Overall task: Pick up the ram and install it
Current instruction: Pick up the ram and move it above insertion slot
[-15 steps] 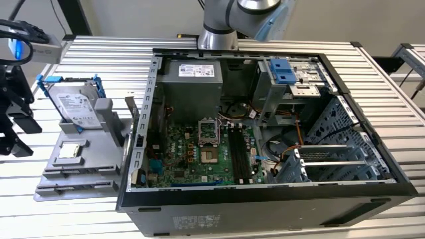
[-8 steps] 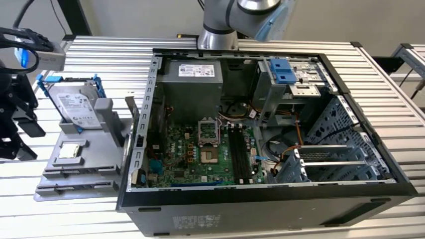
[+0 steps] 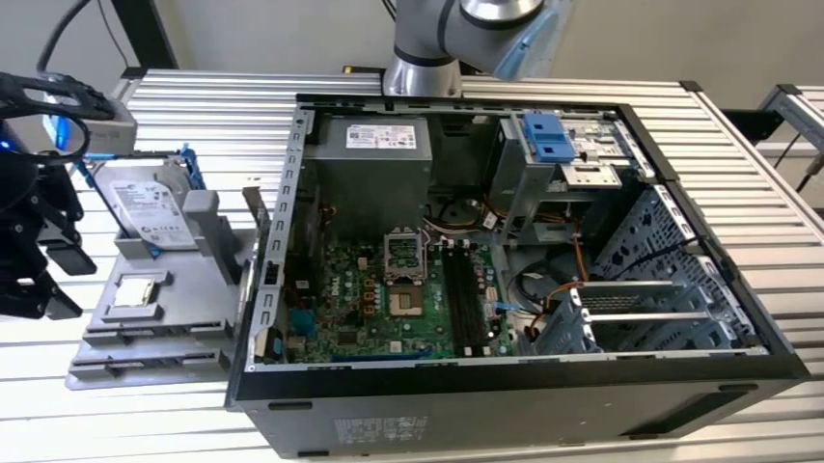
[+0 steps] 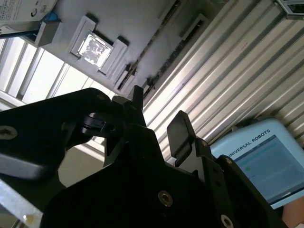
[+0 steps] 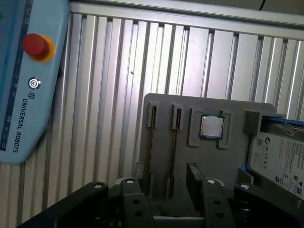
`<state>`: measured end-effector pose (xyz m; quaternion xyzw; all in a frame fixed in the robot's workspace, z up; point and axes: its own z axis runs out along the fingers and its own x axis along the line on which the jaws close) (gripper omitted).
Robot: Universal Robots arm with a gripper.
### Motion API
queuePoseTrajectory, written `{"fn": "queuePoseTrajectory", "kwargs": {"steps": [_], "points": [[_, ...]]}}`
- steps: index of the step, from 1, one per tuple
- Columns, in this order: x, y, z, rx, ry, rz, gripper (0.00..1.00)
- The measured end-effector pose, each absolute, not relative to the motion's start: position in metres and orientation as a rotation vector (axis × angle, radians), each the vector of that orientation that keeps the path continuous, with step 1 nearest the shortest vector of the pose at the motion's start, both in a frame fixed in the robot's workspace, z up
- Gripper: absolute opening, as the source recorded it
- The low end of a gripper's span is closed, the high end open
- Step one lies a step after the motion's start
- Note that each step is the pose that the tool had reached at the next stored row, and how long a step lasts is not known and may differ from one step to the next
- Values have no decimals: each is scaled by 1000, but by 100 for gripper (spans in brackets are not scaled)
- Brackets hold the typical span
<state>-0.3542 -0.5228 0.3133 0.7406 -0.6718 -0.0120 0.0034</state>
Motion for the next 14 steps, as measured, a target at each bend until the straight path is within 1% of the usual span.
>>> {"fn": "queuePoseTrajectory", "kwargs": {"steps": [10, 14], "points": [[-354, -523, 296, 2306, -2124, -38, 100], [-354, -523, 295, 2305, -2124, -38, 100]]}}
